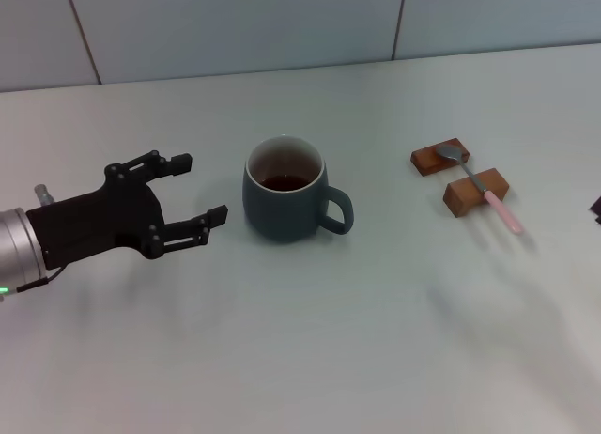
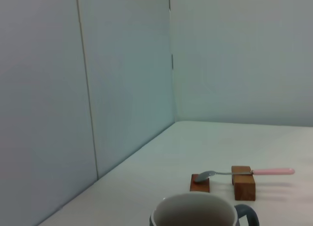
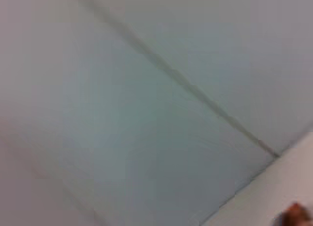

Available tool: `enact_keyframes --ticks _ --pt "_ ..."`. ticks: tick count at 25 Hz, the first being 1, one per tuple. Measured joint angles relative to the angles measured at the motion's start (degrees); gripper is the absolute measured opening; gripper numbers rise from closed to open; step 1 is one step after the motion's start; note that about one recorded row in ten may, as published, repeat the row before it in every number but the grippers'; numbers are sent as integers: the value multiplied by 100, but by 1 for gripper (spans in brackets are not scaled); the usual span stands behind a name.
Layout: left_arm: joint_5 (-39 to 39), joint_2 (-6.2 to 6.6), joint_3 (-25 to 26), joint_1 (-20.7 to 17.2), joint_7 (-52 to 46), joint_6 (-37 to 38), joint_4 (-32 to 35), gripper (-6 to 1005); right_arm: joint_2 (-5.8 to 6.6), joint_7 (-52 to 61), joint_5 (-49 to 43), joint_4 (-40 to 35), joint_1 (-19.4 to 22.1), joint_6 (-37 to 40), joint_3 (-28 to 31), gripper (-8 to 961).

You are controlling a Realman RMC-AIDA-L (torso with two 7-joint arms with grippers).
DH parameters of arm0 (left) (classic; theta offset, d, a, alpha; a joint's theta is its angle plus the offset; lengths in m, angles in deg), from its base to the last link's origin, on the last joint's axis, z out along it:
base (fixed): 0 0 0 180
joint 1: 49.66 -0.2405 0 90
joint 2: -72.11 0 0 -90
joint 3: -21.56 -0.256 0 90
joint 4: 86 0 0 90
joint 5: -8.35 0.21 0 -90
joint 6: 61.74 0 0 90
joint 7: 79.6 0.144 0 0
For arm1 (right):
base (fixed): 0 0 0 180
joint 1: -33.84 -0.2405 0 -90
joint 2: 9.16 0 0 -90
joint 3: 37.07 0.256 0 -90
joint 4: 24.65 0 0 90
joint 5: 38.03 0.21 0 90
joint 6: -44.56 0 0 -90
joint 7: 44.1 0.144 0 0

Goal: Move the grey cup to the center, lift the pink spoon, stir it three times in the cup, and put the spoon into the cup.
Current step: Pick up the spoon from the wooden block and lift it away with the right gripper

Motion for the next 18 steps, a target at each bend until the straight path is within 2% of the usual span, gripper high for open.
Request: enact_keyframes --ticks 1,3,7,18 --pt "1 0 -22 13 -4 -18 0 799 47 351 0 270 -3 -257 185 818" --pt "10 0 -47 34 -13 -57 14 840 54 490 0 359 -15 -388 251 818" --pt "5 2 -109 42 -20 -79 40 842 45 1082 -10 516 -150 -1001 337 817" --pt "3 5 -111 9 17 -114 46 842 0 1252 -266 693 -625 -1749 222 818"
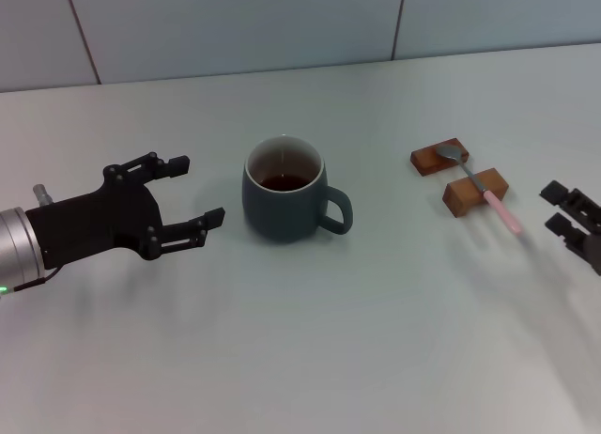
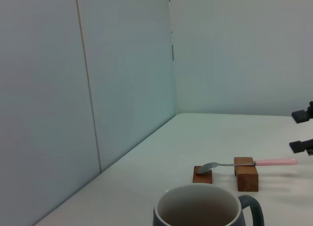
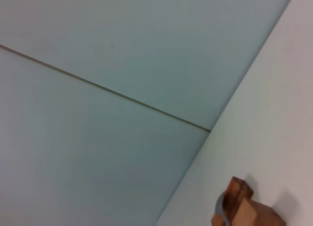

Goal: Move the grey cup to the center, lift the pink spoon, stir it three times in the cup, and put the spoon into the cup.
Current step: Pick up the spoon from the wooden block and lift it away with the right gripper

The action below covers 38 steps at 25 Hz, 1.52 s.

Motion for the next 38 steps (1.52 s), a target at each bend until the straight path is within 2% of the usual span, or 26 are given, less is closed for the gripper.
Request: enact_keyframes --ticks 21,37,38 --pt "0 0 -70 -35 24 41 -35 841 -63 -9 -96 117 -384 -709 -317 817" --pt "1 0 -79 -43 57 51 -44 841 -72 33 -102 155 -490 -820 -370 759" --pt "0 -1 -83 -44 67 51 -44 841 -72 34 -103 157 -490 -820 -370 728"
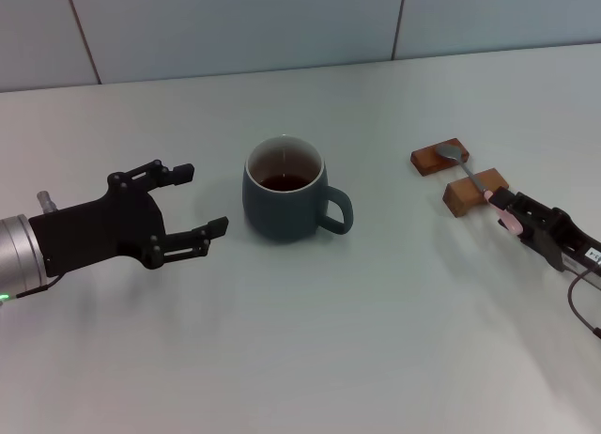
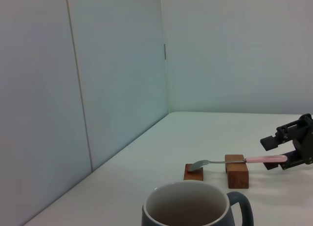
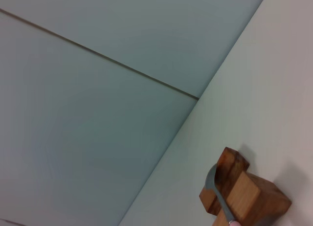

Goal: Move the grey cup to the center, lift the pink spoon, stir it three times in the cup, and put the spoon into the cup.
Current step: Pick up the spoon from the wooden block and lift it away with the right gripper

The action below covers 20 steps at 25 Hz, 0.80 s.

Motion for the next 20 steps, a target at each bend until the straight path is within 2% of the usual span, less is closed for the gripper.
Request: enact_keyframes --ticks 7,13,18,20 --pt "0 -7 -45 -1 48 0 -7 841 0 3 -2 25 1 -1 3 513" --pt "0 -8 -49 -1 50 3 -9 842 0 3 -2 54 4 -41 -6 514" --pt "0 -8 -58 6 51 7 -9 842 0 3 -2 61 -5 -54 -51 380" --pt "0 -8 -61 8 56 9 -9 842 0 4 -2 61 -7 -56 -50 379"
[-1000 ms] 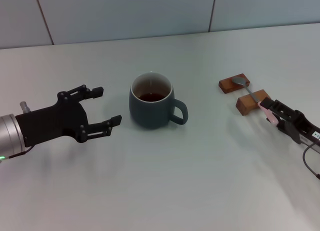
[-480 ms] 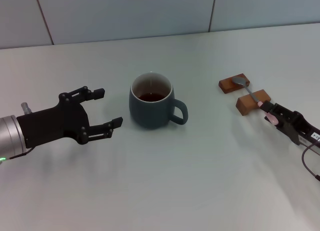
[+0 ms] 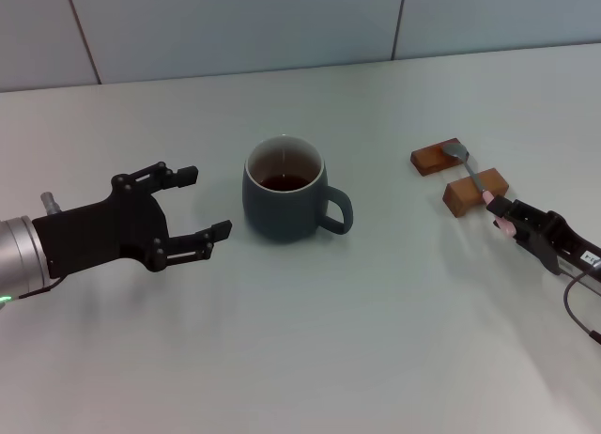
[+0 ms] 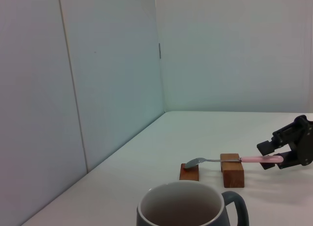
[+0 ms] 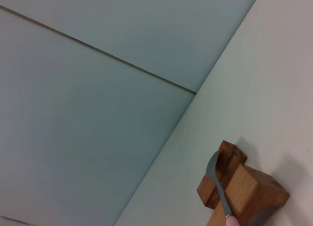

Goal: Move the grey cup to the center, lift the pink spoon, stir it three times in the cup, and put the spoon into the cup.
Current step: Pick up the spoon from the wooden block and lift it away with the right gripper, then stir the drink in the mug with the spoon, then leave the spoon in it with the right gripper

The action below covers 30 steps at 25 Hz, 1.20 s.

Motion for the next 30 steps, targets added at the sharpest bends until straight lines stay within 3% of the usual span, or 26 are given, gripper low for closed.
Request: enact_keyframes --ticks 9,17,24,27,30 --pt "0 0 -8 1 4 0 0 842 0 19 0 11 -32 -159 -82 376" --pt "0 0 -15 -6 154 -26 -71 841 -48 -112 25 -54 -63 -145 -221 205" --pt "-1 0 -14 -8 153 -5 -70 841 -88 -476 162 -112 235 405 -73 118" --pt "-5 0 -14 -9 148 1 -70 841 -89 -540 194 -507 393 724 -86 118" --pt "-7 0 -14 -4 136 6 -70 841 -81 -371 80 -1417 505 1147 -356 118"
